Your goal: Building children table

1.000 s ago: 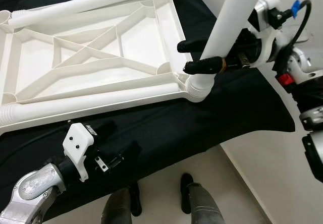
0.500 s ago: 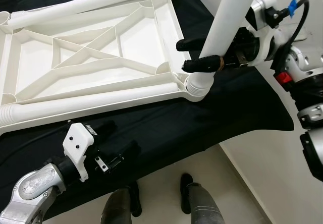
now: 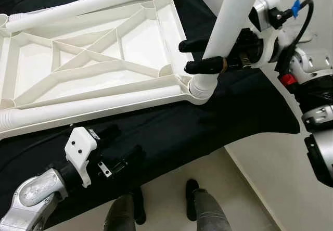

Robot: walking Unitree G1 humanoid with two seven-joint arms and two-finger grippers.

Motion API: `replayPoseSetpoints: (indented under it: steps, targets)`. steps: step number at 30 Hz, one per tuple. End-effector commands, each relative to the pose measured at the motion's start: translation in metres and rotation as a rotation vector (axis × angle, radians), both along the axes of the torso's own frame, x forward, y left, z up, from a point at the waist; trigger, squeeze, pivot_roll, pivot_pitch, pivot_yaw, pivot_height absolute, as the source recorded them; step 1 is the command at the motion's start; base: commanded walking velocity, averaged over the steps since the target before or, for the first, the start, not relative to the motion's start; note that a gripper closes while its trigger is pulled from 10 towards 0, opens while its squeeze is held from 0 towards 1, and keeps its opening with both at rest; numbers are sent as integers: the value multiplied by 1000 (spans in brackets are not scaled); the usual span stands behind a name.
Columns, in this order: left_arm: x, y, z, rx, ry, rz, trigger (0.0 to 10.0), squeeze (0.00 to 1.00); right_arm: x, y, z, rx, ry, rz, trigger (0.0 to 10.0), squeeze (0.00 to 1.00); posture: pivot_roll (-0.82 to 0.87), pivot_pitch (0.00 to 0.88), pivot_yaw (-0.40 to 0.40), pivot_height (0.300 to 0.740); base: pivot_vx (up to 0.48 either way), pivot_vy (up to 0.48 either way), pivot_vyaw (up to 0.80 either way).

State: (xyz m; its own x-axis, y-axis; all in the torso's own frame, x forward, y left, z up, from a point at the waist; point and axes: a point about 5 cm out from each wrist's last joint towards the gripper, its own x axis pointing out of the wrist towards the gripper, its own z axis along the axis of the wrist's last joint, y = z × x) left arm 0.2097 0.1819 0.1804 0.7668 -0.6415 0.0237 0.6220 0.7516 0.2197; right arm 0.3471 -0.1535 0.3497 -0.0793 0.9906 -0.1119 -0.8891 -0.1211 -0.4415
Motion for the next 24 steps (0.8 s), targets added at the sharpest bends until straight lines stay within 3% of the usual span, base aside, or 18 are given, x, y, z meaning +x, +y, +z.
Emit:
replayPoseSetpoints:
  steps: [1, 24]
  targets:
    - [-4, -1, -5, 10, 27, -5, 10000, 0, 4, 2, -19, -67, 27, -10, 10000, 0, 115, 451, 46, 740, 0, 0, 0]
    - [-4, -2, -5, 9, 23, -5, 10000, 0, 6, 8, -21, -61, 25, -8, 10000, 0, 113, 452, 42, 740, 0, 0, 0]
